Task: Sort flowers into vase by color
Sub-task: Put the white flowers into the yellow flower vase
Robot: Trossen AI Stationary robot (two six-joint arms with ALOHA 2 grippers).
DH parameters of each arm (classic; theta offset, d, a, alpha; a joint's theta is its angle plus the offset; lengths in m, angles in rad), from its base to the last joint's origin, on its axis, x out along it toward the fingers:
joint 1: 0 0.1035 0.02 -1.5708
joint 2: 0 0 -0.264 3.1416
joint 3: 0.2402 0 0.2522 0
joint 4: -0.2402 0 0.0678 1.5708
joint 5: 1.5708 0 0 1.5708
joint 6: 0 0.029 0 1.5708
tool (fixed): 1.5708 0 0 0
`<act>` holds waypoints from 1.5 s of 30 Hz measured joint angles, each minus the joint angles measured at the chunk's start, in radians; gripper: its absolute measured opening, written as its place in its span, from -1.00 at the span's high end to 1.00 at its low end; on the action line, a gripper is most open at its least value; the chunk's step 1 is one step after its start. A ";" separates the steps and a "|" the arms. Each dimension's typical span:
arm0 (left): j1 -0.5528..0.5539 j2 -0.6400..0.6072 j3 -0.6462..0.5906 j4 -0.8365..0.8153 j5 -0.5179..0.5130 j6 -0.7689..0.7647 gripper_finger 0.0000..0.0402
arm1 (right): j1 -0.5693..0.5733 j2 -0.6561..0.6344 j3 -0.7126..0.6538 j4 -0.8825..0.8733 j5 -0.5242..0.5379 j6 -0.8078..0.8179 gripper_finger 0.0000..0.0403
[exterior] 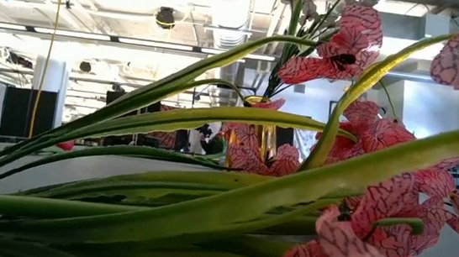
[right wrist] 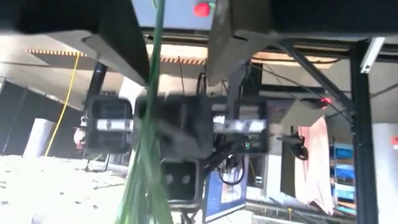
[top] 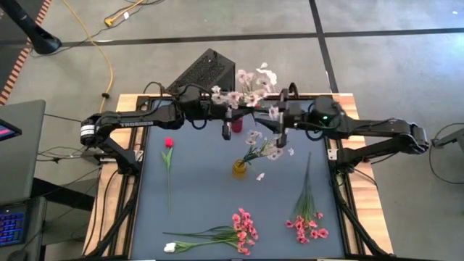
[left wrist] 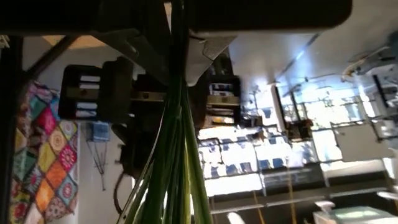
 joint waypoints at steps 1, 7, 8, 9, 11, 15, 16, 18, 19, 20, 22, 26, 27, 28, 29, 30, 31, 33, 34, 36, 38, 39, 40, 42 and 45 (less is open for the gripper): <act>0.005 -0.015 0.000 -0.004 -0.001 -0.004 0.96 | -0.005 -0.016 0.008 -0.034 -0.001 0.001 0.05; 0.031 -0.151 0.000 -0.194 0.004 -0.036 0.96 | -0.011 -0.118 0.024 -0.236 0.001 -0.020 -0.22; 0.031 -0.170 0.000 -0.240 0.025 -0.044 0.96 | -0.011 -0.137 0.024 -0.266 0.001 -0.020 -0.24; 0.031 -0.188 -0.003 -0.274 0.062 -0.054 0.97 | -0.011 -0.155 0.025 -0.292 0.001 -0.020 -0.24; 0.030 -0.231 -0.043 -0.283 0.147 -0.099 0.98 | -0.010 -0.186 0.025 -0.348 0.001 -0.021 -0.24; 0.011 -0.326 -0.179 -0.203 0.192 -0.178 0.99 | -0.010 -0.223 0.025 -0.404 0.001 -0.020 -0.23; 0.006 -0.352 -0.223 -0.179 0.174 -0.181 0.99 | -0.009 -0.229 0.025 -0.406 0.001 -0.020 -0.23; -0.007 -0.393 -0.322 -0.106 0.127 -0.195 0.99 | -0.009 -0.235 0.025 -0.414 0.001 -0.021 -0.23; -0.014 -0.407 -0.376 -0.039 0.102 -0.214 1.00 | -0.009 -0.235 0.025 -0.415 0.001 -0.021 -0.23; -0.022 -0.416 -0.434 0.040 0.089 -0.238 1.00 | -0.009 -0.233 0.025 -0.416 0.001 -0.022 -0.23; -0.039 -0.415 -0.538 0.210 0.071 -0.285 1.00 | -0.009 -0.224 0.025 -0.419 0.001 -0.023 -0.23; -0.065 -0.364 -0.698 0.466 0.009 -0.305 1.00 | -0.009 -0.205 0.025 -0.417 0.001 -0.023 -0.23; -0.071 -0.344 -0.727 0.513 -0.023 -0.312 1.00 | -0.009 -0.202 0.025 -0.418 0.001 -0.023 -0.23; -0.076 -0.323 -0.750 0.549 -0.048 -0.313 1.00 | -0.010 -0.195 0.025 -0.417 0.001 -0.023 -0.23; -0.083 -0.300 -0.769 0.585 -0.073 -0.315 1.00 | -0.010 -0.192 0.025 -0.416 0.001 -0.023 -0.23; -0.089 -0.277 -0.781 0.613 -0.085 -0.316 1.00 | -0.010 -0.190 0.025 -0.418 0.002 -0.023 -0.23; -0.093 -0.252 -0.787 0.632 -0.091 -0.315 1.00 | -0.010 -0.189 0.024 -0.420 0.002 -0.023 -0.23; -0.104 -0.192 -0.790 0.670 -0.105 -0.315 1.00 | -0.010 -0.182 0.024 -0.409 0.002 -0.023 -0.23; -0.109 -0.160 -0.789 0.689 -0.109 -0.321 1.00 | -0.010 -0.181 0.024 -0.412 0.002 -0.022 -0.23; -0.120 -0.091 -0.776 0.738 -0.109 -0.331 1.00 | -0.010 -0.178 0.024 -0.415 0.002 -0.014 -0.23; -0.131 -0.039 -0.765 0.790 -0.105 -0.342 1.00 | -0.010 -0.175 0.024 -0.415 0.002 -0.006 -0.23; -0.134 -0.017 -0.759 0.806 -0.105 -0.346 1.00 | -0.010 -0.175 0.024 -0.417 0.002 -0.004 -0.23; -0.137 0.003 -0.755 0.820 -0.102 -0.352 1.00 | -0.009 -0.175 0.024 -0.419 0.002 -0.004 -0.23; -0.138 0.033 -0.754 0.822 -0.103 -0.361 1.00 | -0.007 -0.174 0.024 -0.422 0.002 -0.001 -0.23; -0.145 0.059 -0.750 0.824 -0.117 -0.363 1.00 | -0.007 -0.174 0.024 -0.428 0.002 0.003 -0.23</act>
